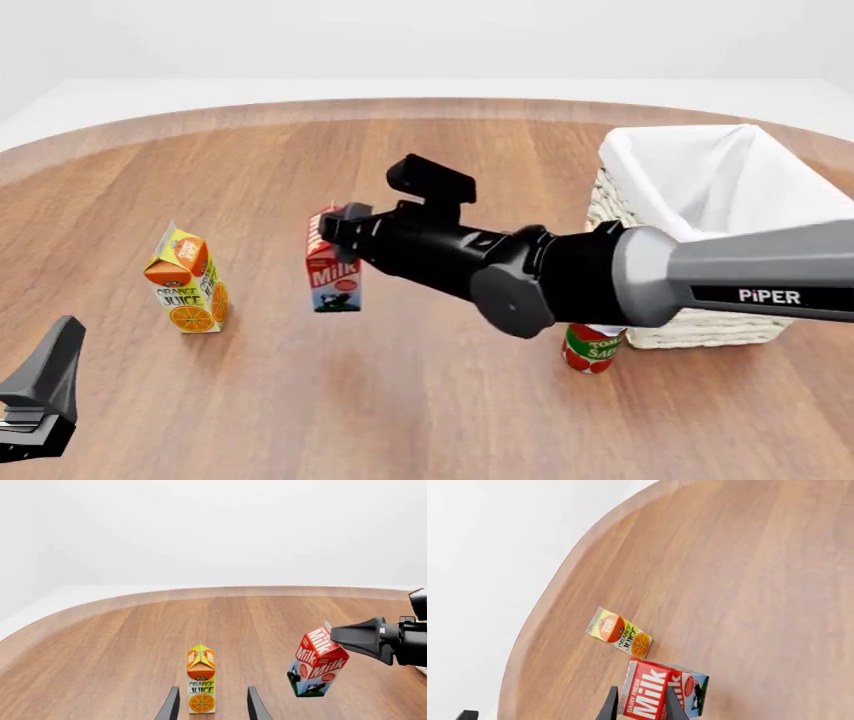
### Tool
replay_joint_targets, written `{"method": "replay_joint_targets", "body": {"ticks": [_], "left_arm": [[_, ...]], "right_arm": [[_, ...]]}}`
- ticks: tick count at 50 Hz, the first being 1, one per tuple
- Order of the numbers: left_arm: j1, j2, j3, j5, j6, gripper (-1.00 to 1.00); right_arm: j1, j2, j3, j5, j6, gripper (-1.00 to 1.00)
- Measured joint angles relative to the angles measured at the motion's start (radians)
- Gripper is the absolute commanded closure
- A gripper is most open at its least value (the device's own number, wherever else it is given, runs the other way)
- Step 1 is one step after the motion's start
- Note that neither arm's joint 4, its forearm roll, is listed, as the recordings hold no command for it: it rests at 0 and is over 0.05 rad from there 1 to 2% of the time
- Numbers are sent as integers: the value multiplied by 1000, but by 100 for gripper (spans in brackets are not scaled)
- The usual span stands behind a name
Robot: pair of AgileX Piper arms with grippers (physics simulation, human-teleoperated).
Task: Pick the milk and place it in the basket.
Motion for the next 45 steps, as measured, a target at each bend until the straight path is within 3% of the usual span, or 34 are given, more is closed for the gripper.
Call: {"method": "replay_joint_targets", "body": {"ticks": [25, 45], "left_arm": [[0, 0, 0, 0, 0, -100], [0, 0, 0, 0, 0, -100]], "right_arm": [[-69, -238, 130, 33, -60, 100], [-138, -386, 161, 106, -133, 100]]}}
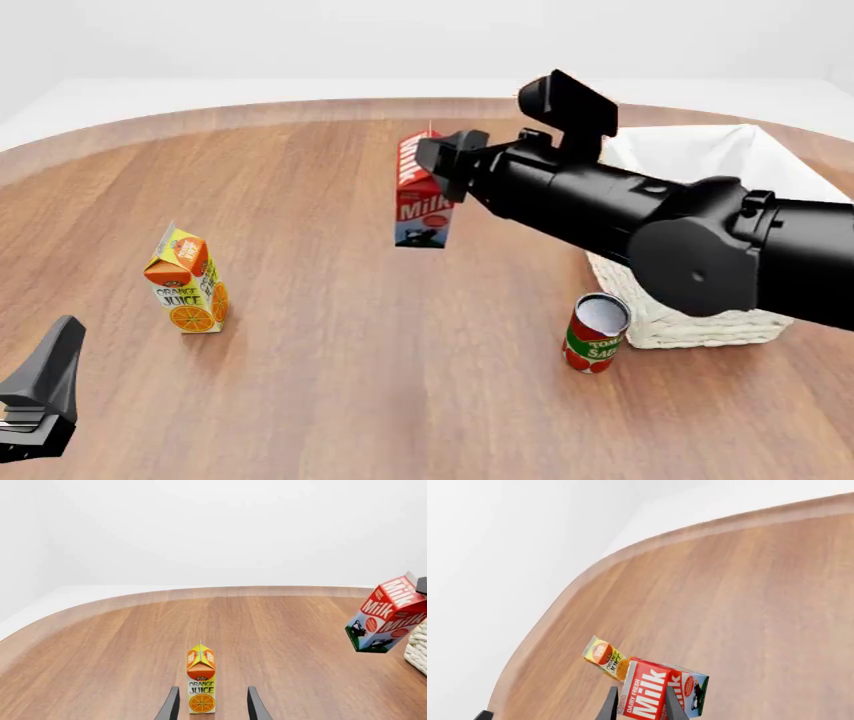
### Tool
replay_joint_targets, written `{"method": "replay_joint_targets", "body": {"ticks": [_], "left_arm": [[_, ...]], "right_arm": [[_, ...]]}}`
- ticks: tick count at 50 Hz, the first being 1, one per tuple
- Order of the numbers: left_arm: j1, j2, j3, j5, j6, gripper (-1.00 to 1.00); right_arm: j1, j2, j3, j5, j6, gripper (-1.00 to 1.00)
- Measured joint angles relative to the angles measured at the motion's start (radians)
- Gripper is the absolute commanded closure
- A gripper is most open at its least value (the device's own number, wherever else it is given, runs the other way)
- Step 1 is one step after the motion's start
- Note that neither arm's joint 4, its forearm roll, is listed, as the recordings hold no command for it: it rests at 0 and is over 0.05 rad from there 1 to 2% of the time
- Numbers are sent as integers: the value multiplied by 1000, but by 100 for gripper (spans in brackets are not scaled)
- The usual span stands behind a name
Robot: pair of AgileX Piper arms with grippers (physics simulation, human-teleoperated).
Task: Pick the milk and place it in the basket.
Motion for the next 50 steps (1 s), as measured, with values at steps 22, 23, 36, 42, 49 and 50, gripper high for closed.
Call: {"method": "replay_joint_targets", "body": {"ticks": [22, 23, 36, 42, 49, 50], "left_arm": [[0, 0, 0, 0, 0, -100], [0, 0, 0, 0, 0, -100], [0, 0, 0, 0, 0, -100], [0, 0, 0, 0, 0, -100], [0, 0, 0, 0, 0, -100], [0, 0, 0, 0, 0, -100]], "right_arm": [[-109, -161, -31, 141, -111, 100], [-115, -169, -32, 147, -116, 100], [-198, -255, -43, 202, -159, 100], [-239, -286, -45, 220, -175, 100], [-290, -318, -51, 238, -194, 100], [-300, -323, -51, 241, -197, 100]]}}
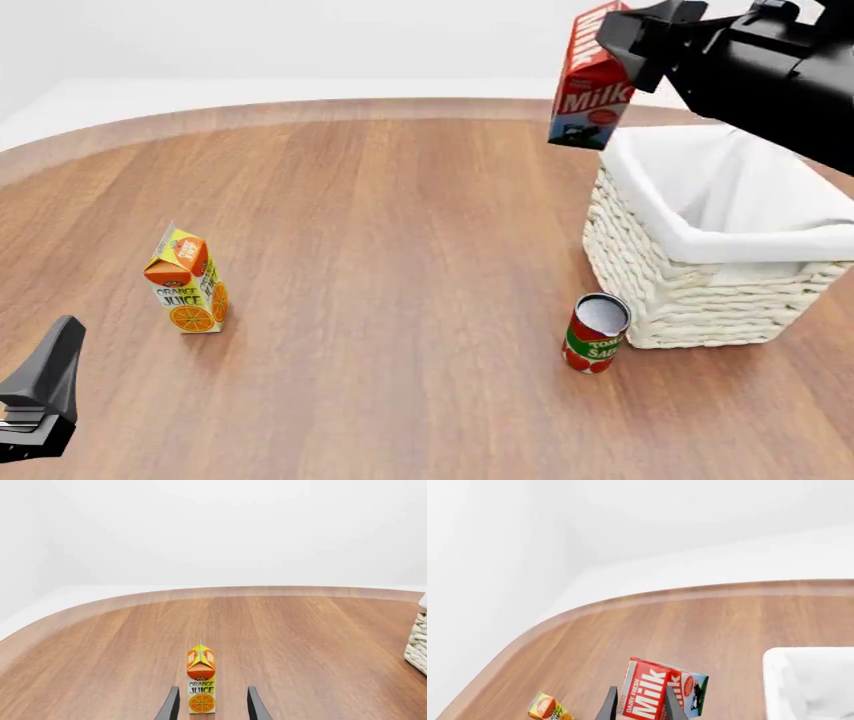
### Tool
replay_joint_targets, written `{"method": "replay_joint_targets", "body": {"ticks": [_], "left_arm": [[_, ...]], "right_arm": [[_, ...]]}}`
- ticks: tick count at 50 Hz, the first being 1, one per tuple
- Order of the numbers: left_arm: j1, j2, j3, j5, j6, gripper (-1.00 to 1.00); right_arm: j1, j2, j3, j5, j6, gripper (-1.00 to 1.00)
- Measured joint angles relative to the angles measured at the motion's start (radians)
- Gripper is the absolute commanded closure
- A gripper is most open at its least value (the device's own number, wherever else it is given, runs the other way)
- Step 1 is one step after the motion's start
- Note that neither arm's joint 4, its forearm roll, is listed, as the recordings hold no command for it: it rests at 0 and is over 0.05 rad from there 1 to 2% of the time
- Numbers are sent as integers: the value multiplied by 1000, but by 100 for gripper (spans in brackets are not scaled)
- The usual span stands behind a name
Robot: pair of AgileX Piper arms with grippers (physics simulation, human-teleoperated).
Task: Pick the milk and place it in the basket.
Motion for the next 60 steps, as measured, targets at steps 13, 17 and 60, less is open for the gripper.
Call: {"method": "replay_joint_targets", "body": {"ticks": [13, 17, 60], "left_arm": [[0, 0, 0, 0, 0, -100], [0, 0, 0, 0, 0, -100], [0, 0, 0, 0, 0, -100]], "right_arm": [[-107, -53, -6, 24, -24, 100], [-137, -64, -3, 28, -26, 100], [-352, 2, 40, -84, 11, 100]]}}
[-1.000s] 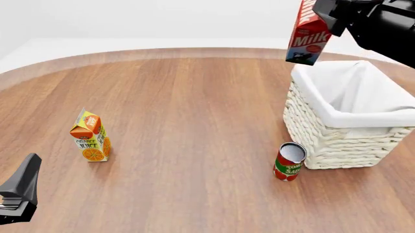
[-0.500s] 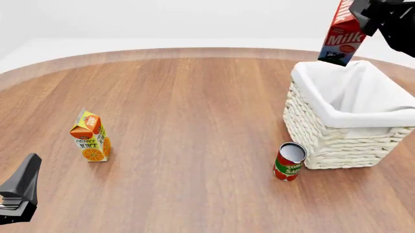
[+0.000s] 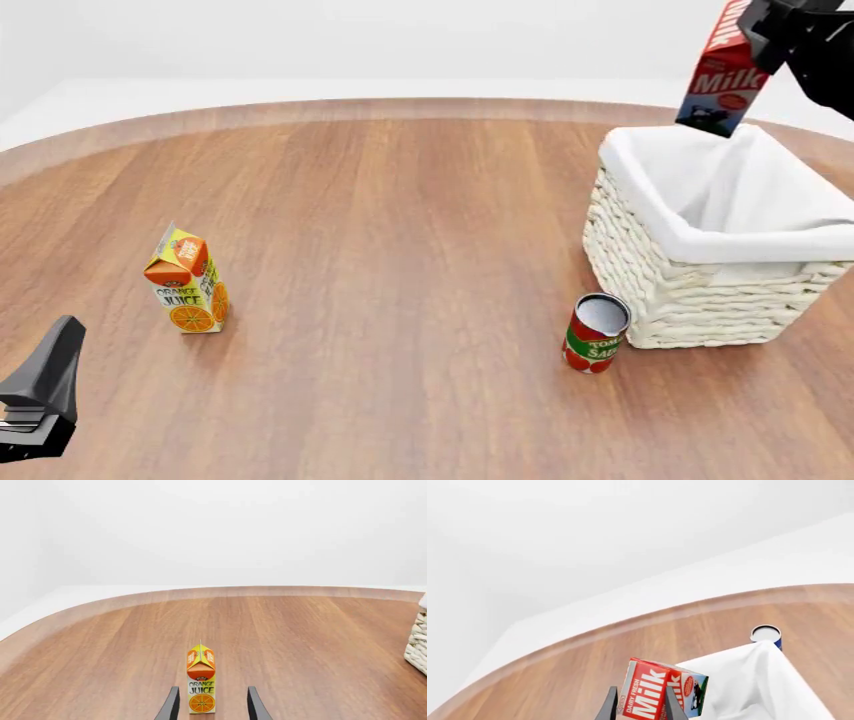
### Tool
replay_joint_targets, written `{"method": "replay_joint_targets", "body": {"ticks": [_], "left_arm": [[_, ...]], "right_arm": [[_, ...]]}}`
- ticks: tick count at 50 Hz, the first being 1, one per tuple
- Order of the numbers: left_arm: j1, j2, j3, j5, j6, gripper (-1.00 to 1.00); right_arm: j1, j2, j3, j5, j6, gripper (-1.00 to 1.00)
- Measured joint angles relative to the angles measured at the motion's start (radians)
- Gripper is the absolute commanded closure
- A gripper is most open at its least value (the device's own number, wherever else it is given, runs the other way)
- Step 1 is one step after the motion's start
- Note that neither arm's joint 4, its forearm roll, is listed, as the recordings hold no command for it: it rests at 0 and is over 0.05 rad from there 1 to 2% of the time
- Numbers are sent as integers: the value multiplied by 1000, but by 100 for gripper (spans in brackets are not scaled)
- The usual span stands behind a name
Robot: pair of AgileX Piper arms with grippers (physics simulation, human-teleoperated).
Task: Pick the milk and place it in the basket.
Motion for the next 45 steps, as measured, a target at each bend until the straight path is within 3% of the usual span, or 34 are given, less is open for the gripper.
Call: {"method": "replay_joint_targets", "body": {"ticks": [45], "left_arm": [[0, 0, 0, 0, 0, -100]], "right_arm": [[-110, 112, -13, -48, 23, 100]]}}
